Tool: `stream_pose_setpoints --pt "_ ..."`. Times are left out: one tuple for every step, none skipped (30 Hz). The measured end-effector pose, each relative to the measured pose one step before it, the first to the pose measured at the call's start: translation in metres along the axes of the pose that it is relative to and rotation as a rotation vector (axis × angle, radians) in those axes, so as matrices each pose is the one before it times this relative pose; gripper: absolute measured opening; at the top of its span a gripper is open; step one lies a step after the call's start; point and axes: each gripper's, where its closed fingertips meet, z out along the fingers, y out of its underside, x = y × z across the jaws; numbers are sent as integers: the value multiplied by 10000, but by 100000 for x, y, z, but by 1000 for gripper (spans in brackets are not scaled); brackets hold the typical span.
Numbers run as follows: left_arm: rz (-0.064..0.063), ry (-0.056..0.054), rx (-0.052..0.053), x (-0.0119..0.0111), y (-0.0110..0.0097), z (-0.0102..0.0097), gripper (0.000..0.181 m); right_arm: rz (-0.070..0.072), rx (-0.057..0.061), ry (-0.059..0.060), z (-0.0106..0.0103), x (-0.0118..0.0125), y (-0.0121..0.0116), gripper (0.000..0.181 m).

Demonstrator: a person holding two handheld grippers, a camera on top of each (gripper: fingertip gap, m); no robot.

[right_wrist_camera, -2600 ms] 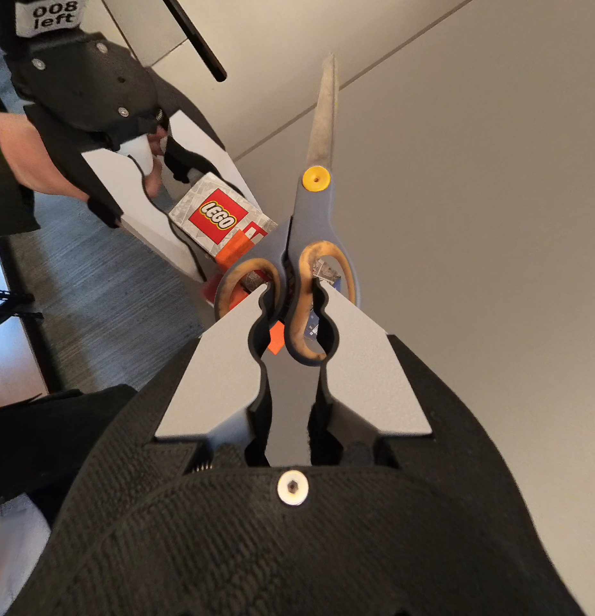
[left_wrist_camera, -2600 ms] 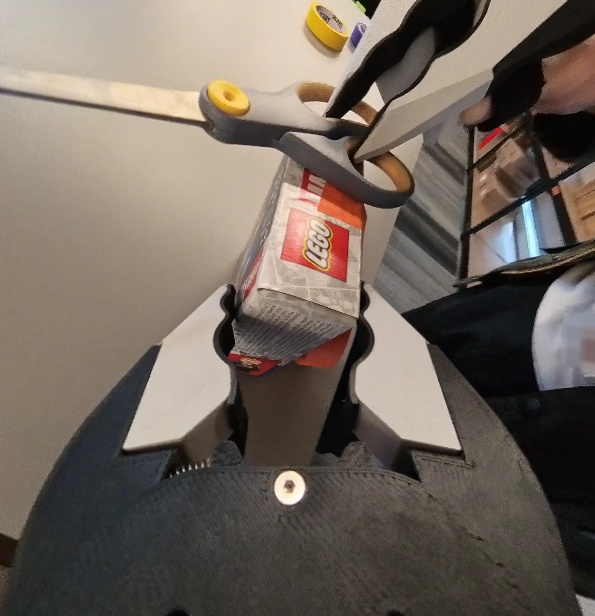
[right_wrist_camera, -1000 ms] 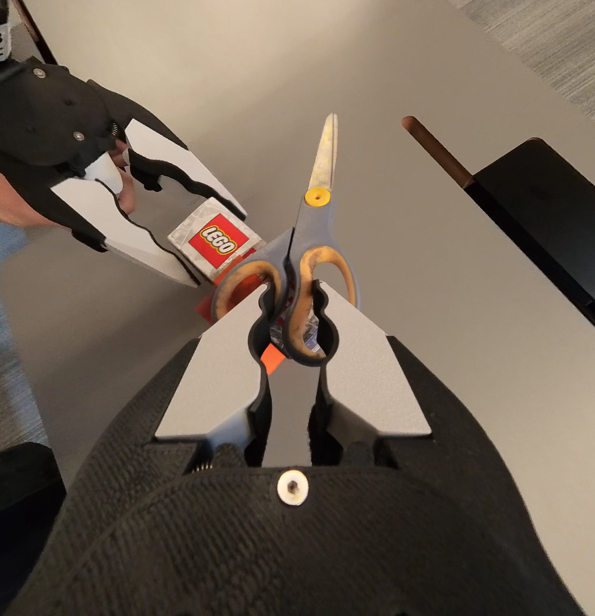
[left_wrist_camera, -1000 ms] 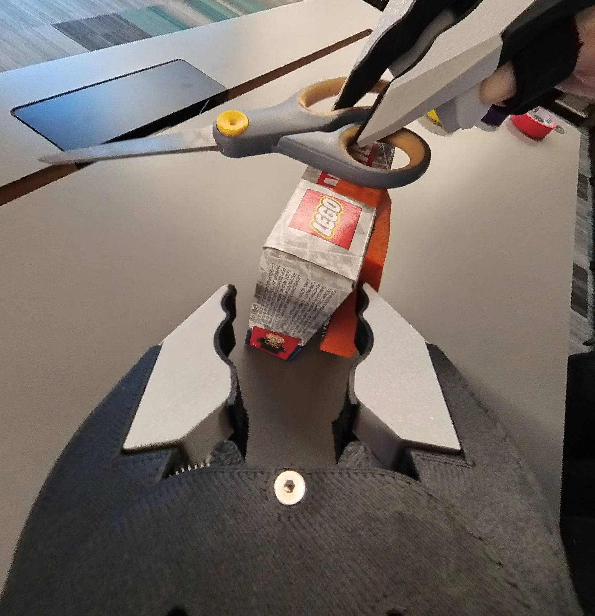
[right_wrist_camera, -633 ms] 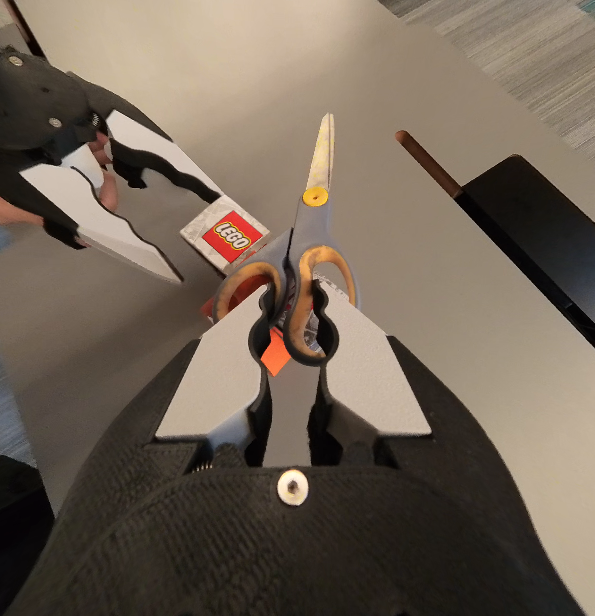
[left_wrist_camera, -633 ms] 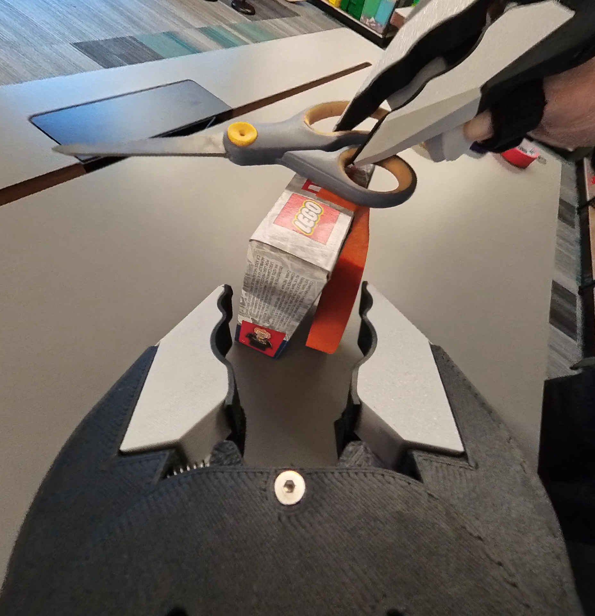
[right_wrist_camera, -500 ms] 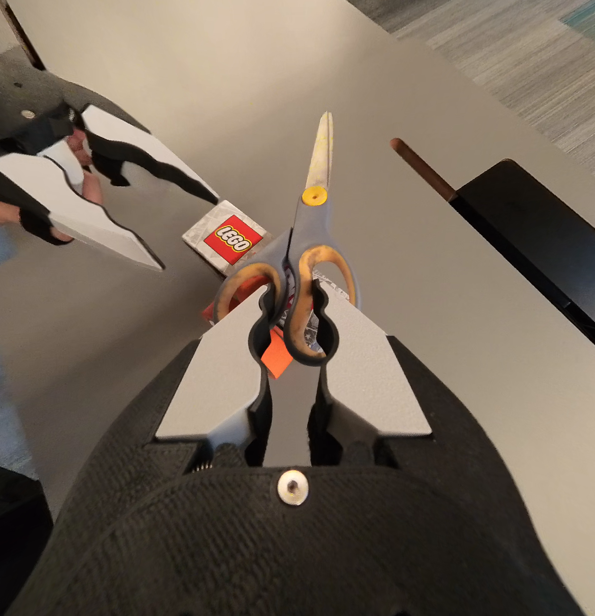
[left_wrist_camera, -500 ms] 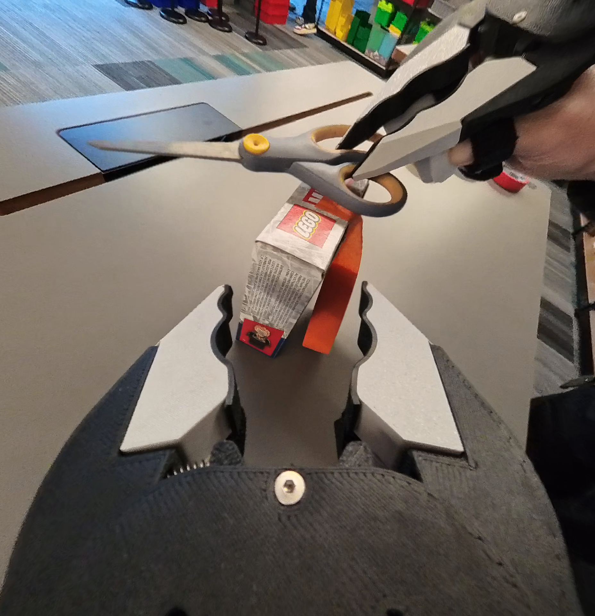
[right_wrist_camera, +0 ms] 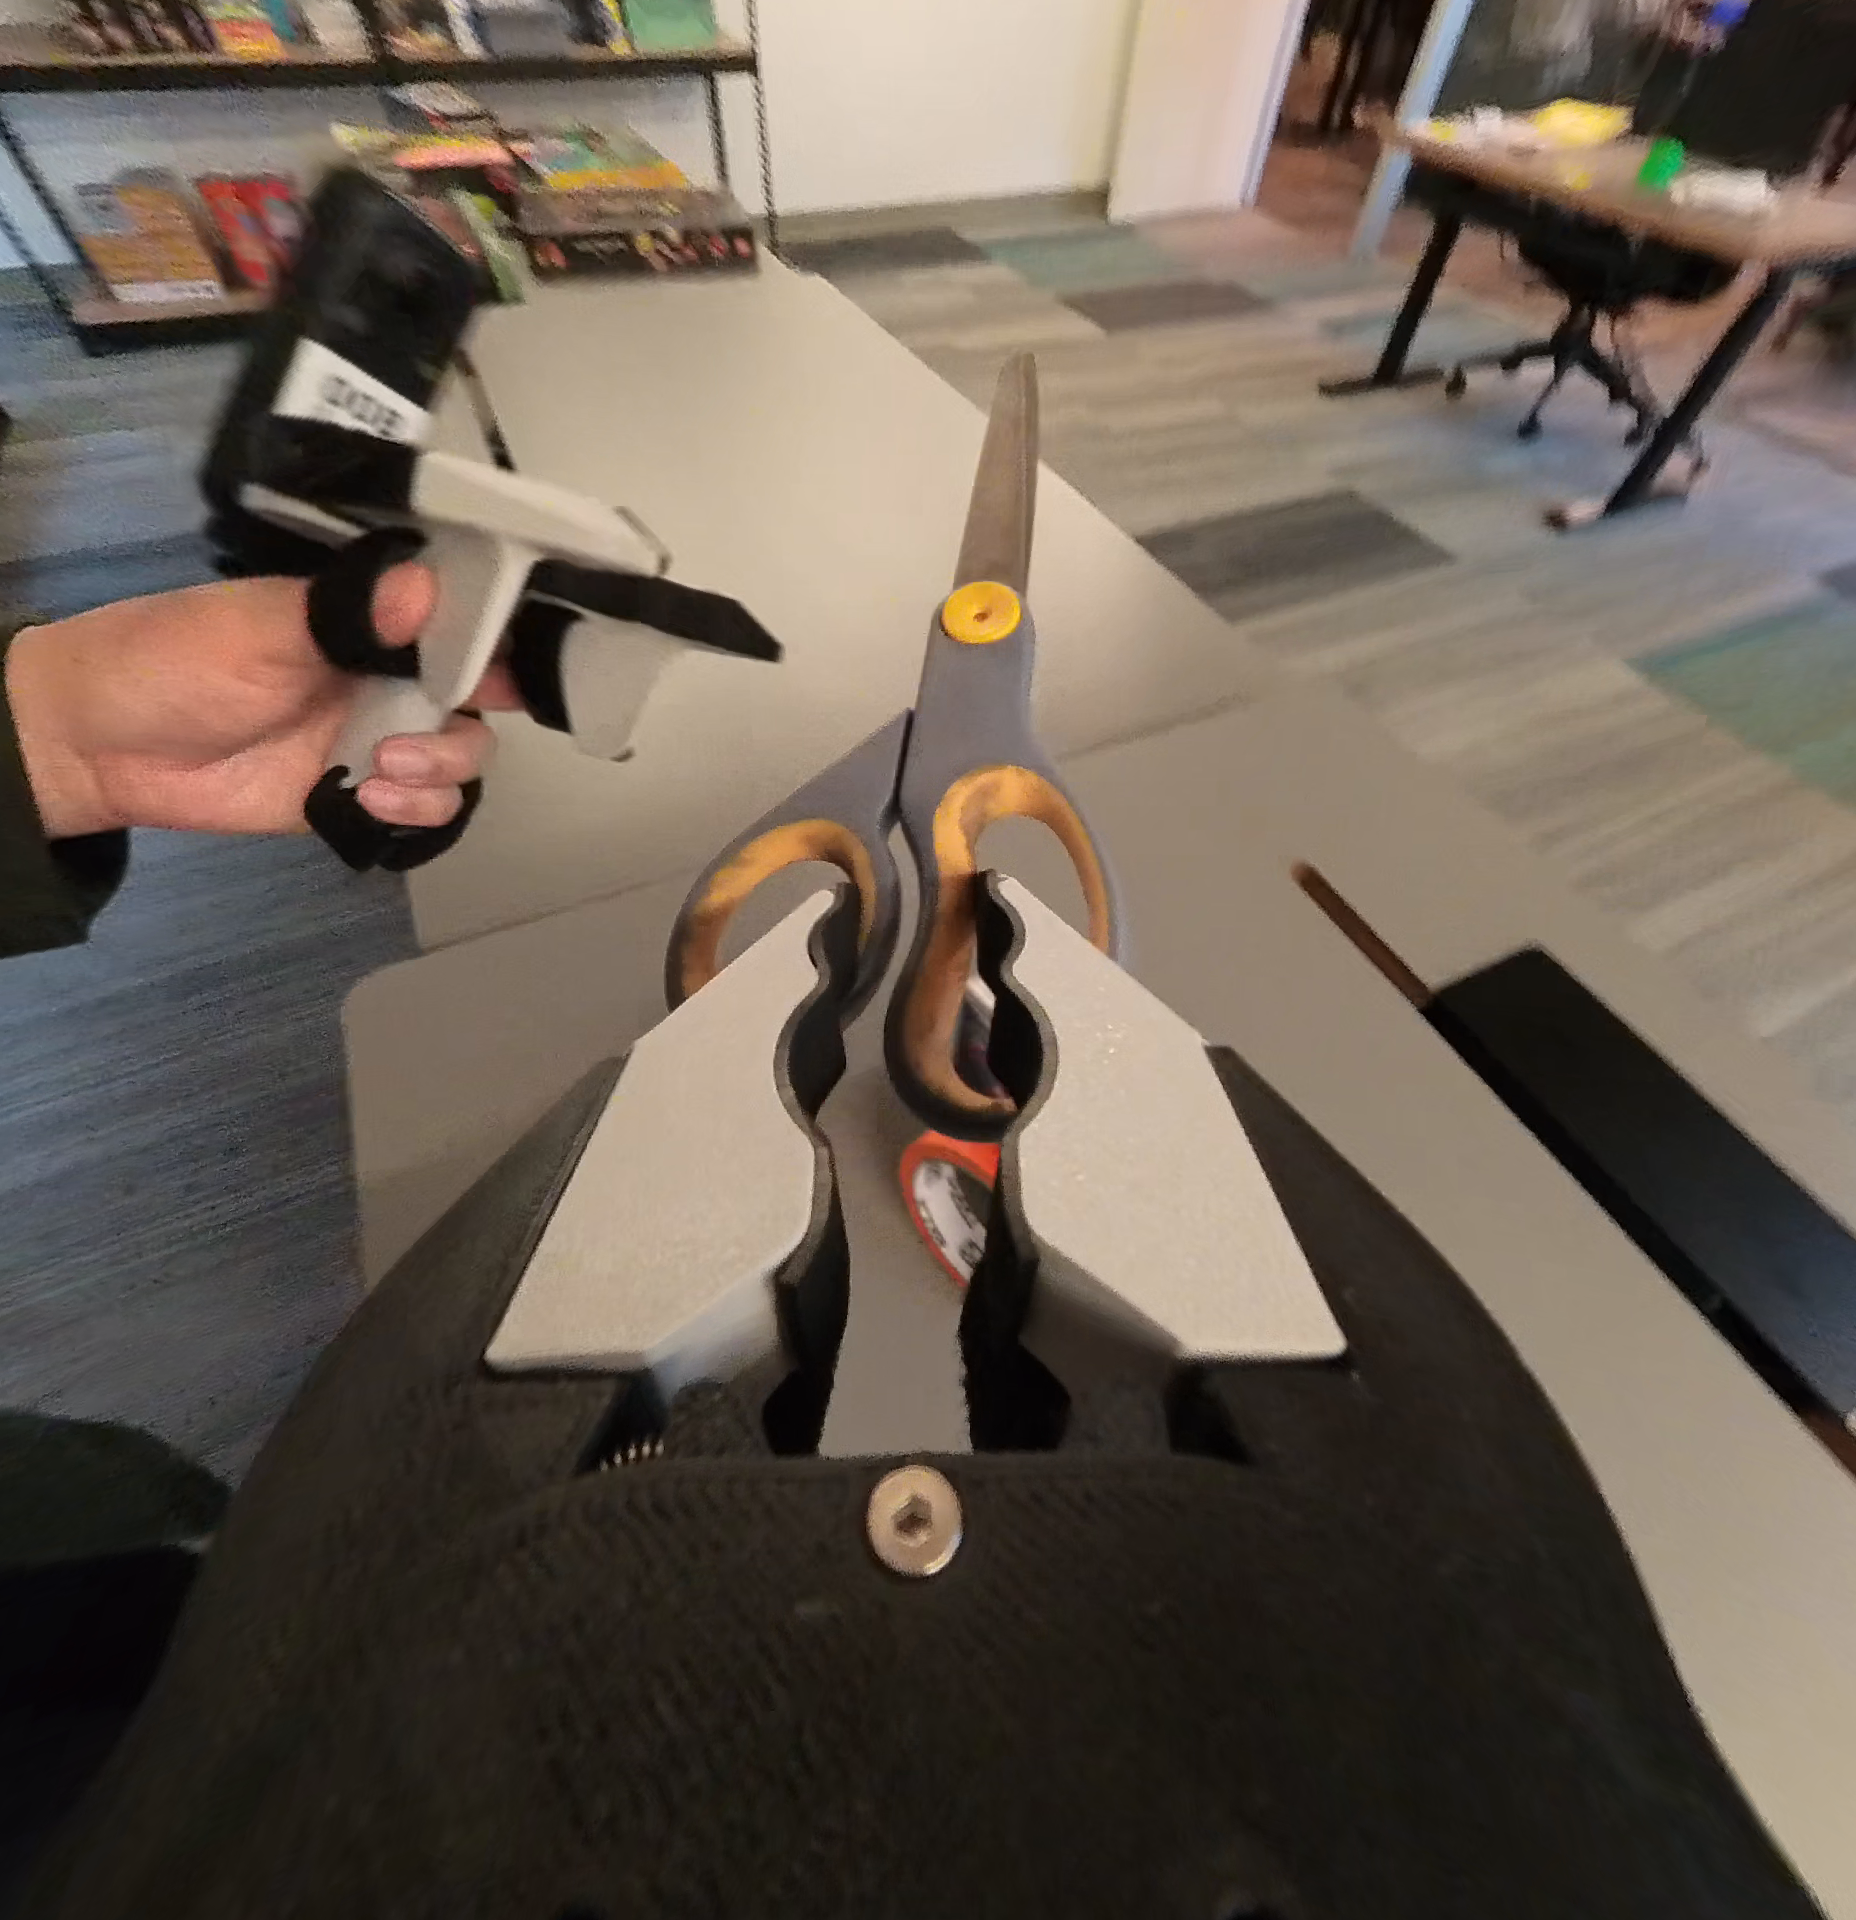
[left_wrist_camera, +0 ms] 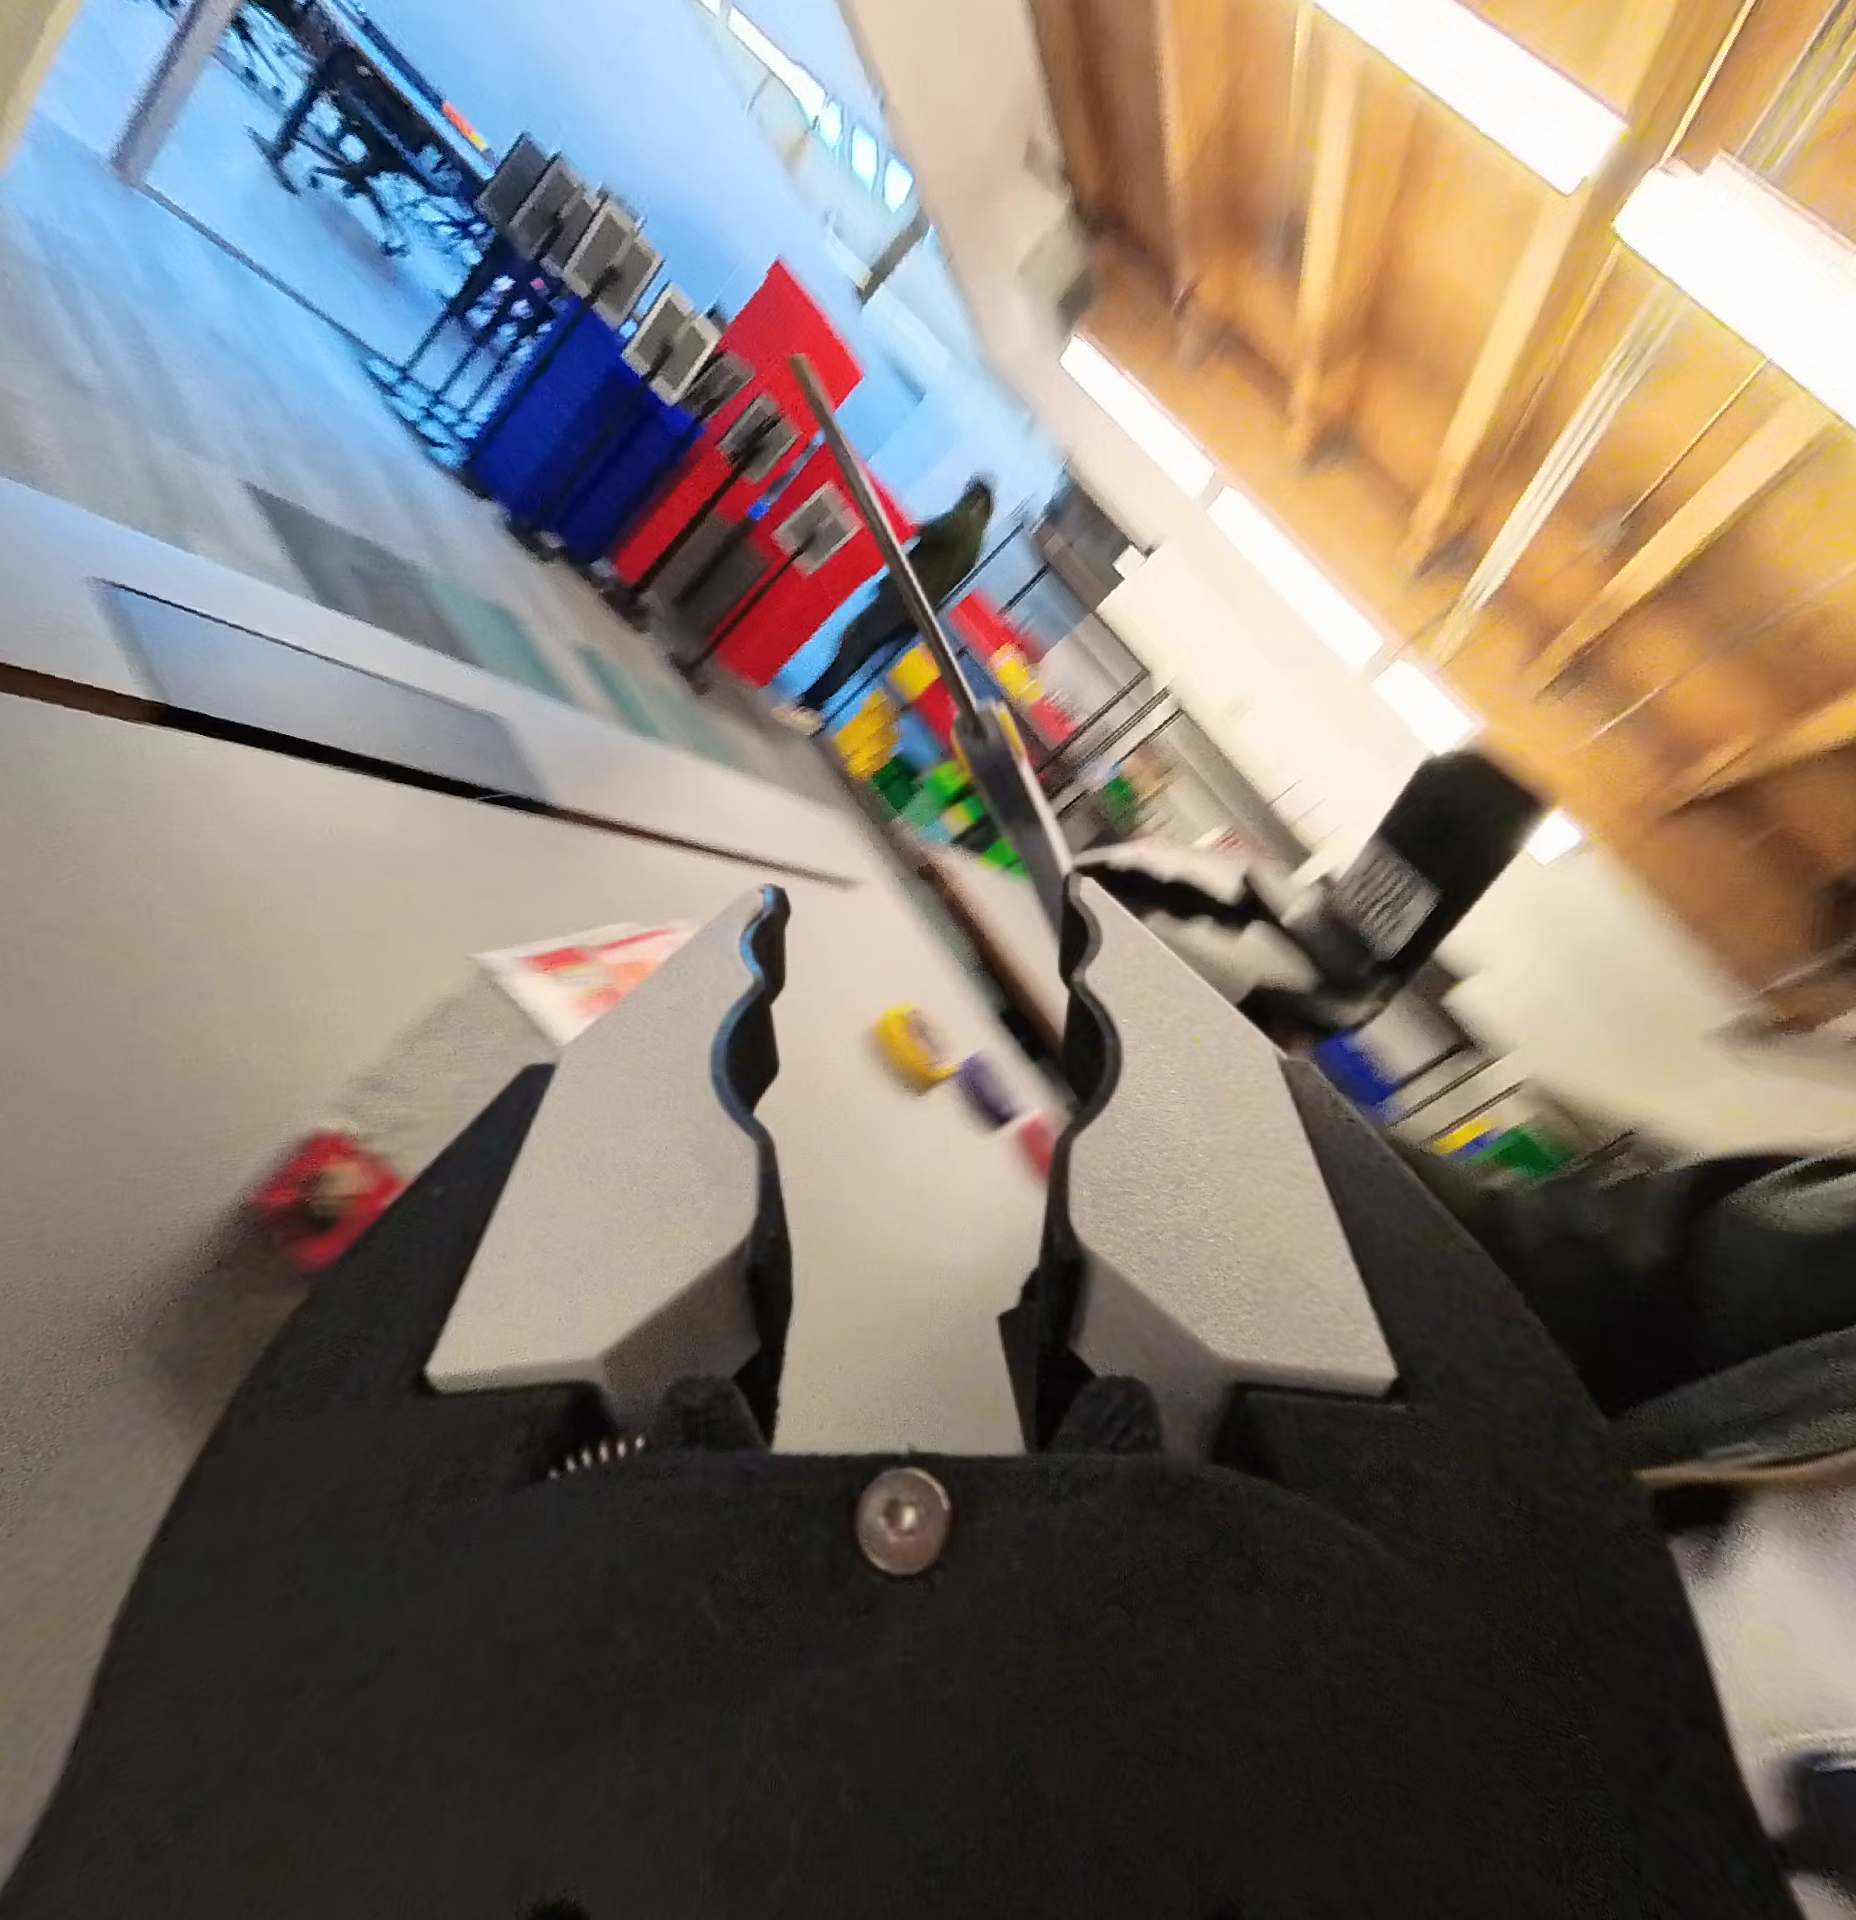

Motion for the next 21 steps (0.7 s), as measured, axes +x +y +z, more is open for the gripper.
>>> stream_pose_setpoints --pt "-987 480 396 1554 -418 -339 54 -316 229 -137 -520 -1545 -1073 21" --pt "-860 620 252 1671 -24 -159 60 -241 147 -130 -308 -1421 -912 21" --pt "-649 567 88 1490 315 -35 61 -225 116 -157 -136 -1367 -806 21" --pt "-371 339 -104 1130 510 -11 63 -231 52 -130 39 -1227 -601 21" --pt "-119 55 -233 697 601 -77 61 -183 -41 -137 193 -1129 -358 21" --pt "62 -86 -247 454 571 -159 54 -181 -43 -153 294 -1103 -241 21" --pt "61 -204 -244 189 592 -190 48 -147 -86 -152 438 -1033 -40 21" --pt "-58 -163 -213 122 574 -238 44 -109 -193 -198 559 -1040 229 21" --pt "-131 -64 -194 113 569 -343 29 -143 -241 -186 603 -1039 347 21" --pt "-239 -465 -164 -628 543 -526 16 -166 -155 -72 600 -848 276 21" --pt "-101 -364 -4 -512 322 -651 13 -25 -259 -98 760 -433 468 21" --pt "-144 -559 -102 -976 526 -697 13 252 -501 -237 761 -650 871 21" --pt "-125 -562 30 -944 472 -626 13 402 -439 -201 754 -588 755 22" --pt "-219 -429 278 -731 253 -562 13 395 -326 -31 746 -474 543 22" --pt "-297 -261 223 -523 326 -466 13 268 -344 29 797 -488 540 26" --pt "-486 -148 24 -415 541 -293 14 86 -571 267 854 -180 912 34" --pt "-162 -474 56 -872 433 -308 14 -159 -581 231 820 -266 929 37" --pt "-81 -352 48 -679 345 -253 14 -62 -396 99 798 -469 674 39" --pt "-123 -298 -18 -553 324 -169 14 175 -215 -48 693 -614 452 42" --pt "-6 -435 -50 -684 269 -120 14 258 -181 -64 643 -555 485 42" --pt "49 -419 -67 -611 263 -24 14 271 -138 -28 540 -361 501 41"
